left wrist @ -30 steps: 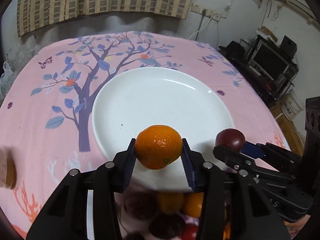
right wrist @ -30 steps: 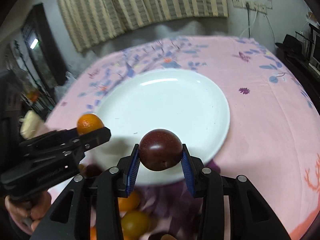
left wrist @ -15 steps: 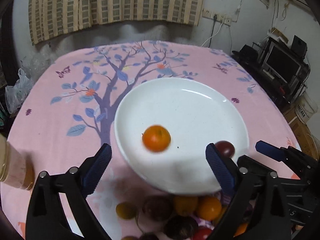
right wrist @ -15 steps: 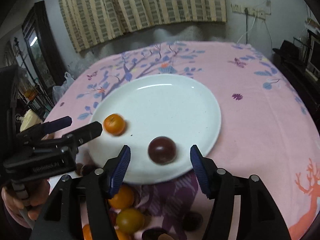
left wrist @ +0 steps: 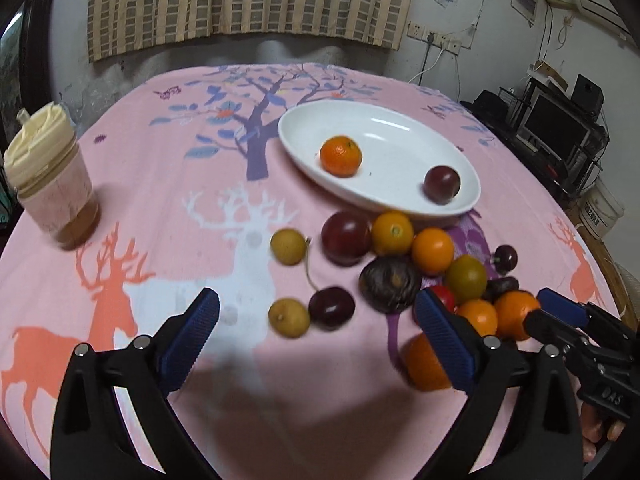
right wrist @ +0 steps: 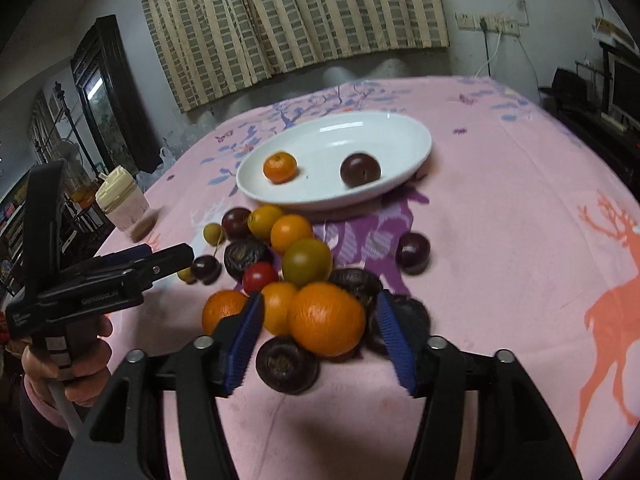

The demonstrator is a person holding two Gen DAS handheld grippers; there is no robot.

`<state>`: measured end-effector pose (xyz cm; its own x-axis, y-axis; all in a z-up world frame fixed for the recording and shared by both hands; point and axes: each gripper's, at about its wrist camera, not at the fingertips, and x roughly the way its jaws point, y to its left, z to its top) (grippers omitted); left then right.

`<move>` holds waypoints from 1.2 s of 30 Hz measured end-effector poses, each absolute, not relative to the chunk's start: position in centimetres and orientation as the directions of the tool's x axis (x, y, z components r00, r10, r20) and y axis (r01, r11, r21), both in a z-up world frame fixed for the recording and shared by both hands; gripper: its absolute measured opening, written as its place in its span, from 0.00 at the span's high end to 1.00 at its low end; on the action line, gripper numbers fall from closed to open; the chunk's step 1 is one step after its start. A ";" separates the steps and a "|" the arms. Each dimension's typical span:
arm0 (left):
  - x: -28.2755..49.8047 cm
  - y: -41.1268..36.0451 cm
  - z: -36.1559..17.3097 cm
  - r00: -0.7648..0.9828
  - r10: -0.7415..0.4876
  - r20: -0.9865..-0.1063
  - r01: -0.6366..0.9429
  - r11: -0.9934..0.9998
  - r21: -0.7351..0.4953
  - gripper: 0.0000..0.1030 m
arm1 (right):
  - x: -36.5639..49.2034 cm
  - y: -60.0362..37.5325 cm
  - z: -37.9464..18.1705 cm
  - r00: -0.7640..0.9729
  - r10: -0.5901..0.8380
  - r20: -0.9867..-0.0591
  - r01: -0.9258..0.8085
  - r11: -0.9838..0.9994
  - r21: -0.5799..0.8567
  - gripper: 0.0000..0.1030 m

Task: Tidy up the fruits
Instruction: 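Grasp a large orange with the right tool while the left tool grasps another orange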

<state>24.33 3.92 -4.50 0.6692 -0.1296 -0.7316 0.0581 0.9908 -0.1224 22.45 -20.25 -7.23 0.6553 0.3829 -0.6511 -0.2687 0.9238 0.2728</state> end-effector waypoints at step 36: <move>22.2 -3.0 -6.4 0.526 -0.328 -0.785 0.442 0.894 -0.078 0.46 | 22.9 -22.4 -7.8 0.647 0.520 -0.557 -0.250 0.835 0.490 0.58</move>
<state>22.21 -3.05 -6.42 0.5255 -0.3281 -0.7849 0.4417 0.8938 -0.0779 22.87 -22.39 -7.83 0.6475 0.5202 -0.5569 -0.2498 0.8353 0.4899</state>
